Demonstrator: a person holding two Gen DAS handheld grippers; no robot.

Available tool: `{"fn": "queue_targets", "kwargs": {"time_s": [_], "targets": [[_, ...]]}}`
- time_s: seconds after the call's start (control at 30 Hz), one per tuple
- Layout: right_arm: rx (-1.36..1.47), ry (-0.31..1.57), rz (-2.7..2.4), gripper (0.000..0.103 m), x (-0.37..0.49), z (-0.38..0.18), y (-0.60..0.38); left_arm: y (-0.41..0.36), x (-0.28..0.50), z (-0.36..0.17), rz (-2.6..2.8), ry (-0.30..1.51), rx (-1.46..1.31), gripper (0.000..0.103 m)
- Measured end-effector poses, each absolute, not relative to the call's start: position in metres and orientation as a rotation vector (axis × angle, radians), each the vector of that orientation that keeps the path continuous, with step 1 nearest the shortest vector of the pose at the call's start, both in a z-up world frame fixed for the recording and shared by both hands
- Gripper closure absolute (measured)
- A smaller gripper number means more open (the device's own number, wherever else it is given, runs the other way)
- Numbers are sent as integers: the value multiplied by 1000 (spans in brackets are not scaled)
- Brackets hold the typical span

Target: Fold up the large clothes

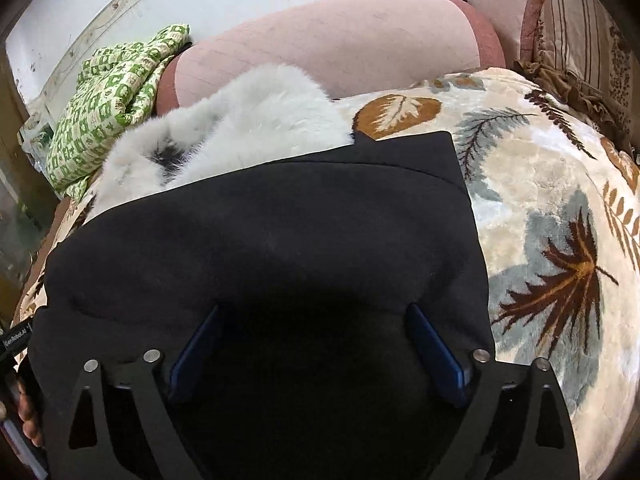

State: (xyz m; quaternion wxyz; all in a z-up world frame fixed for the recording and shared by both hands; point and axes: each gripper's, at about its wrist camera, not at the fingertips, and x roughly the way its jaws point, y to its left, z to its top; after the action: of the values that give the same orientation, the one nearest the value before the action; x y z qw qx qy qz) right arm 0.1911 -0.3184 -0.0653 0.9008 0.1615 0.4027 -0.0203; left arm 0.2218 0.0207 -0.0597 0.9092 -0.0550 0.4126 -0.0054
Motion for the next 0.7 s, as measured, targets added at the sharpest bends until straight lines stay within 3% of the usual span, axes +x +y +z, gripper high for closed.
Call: {"fn": "queue_targets", "kwargs": {"time_s": [0.13,0.27,0.37,0.5,0.7], "targets": [[323,833,-52,5,191,-66,-318,24,216,-48,25,863,-89,50],[307,846,-75,4,188,-59,-317,35,188,-23,15,866,-119,47],[339,800,-39,4,160,-33,-313,47,155,-3,20,823,-117,33],[399,757,24,4,111,-8,-307,60,121,1,58,818,-81,32],[378,802,25,6,58,-17,-287,69,90,-24,53,897,-130,32]]}}
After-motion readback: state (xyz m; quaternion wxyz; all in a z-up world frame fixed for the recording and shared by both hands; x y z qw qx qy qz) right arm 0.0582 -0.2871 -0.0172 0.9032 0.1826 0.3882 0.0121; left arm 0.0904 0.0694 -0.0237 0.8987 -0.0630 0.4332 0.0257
